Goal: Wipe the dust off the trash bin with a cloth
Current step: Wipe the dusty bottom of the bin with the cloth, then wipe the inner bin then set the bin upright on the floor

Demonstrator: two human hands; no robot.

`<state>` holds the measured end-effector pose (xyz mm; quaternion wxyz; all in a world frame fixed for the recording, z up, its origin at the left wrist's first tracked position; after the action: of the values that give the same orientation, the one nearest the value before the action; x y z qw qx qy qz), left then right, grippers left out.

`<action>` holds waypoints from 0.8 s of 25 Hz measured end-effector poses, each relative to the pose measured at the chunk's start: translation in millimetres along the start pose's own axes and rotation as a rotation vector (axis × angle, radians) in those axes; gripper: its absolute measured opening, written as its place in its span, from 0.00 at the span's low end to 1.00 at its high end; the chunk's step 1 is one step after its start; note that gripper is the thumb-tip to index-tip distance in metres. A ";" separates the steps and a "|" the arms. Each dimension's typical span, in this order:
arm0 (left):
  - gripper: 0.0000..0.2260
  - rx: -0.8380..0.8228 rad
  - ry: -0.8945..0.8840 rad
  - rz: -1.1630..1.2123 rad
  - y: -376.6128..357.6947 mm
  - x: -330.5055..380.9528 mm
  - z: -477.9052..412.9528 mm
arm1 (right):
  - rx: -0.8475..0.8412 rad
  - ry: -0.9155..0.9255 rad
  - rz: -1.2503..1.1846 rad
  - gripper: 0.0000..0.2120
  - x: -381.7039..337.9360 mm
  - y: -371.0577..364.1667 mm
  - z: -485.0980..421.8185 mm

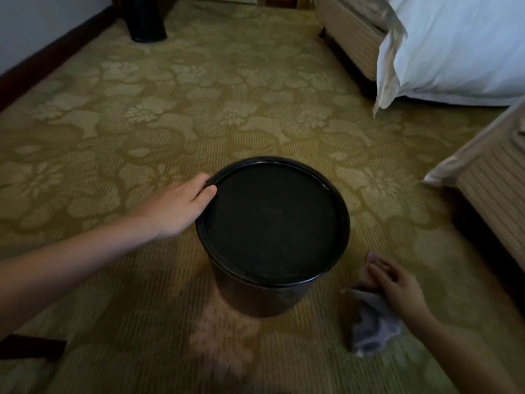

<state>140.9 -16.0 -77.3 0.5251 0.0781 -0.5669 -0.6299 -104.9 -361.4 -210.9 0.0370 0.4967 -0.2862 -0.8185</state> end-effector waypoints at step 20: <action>0.10 0.094 0.007 0.343 5.0 -61.9 42.5 | -0.343 -0.387 -0.831 0.26 2.2 -169.1 -36.3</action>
<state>141.3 58.3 -89.4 0.6227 0.0070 -0.5988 -0.5036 -37.9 -237.0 -310.6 -0.2653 0.3942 0.0737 -0.8768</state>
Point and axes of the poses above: each hand's wrist, its own z-axis away from the middle knuckle, its own y-axis out of the back of the hand, x = y × z, the point moved 9 cm from there along -z, towards the middle knuckle, and after that the axes turned 13 degrees about -x, right-handed, at the moved point
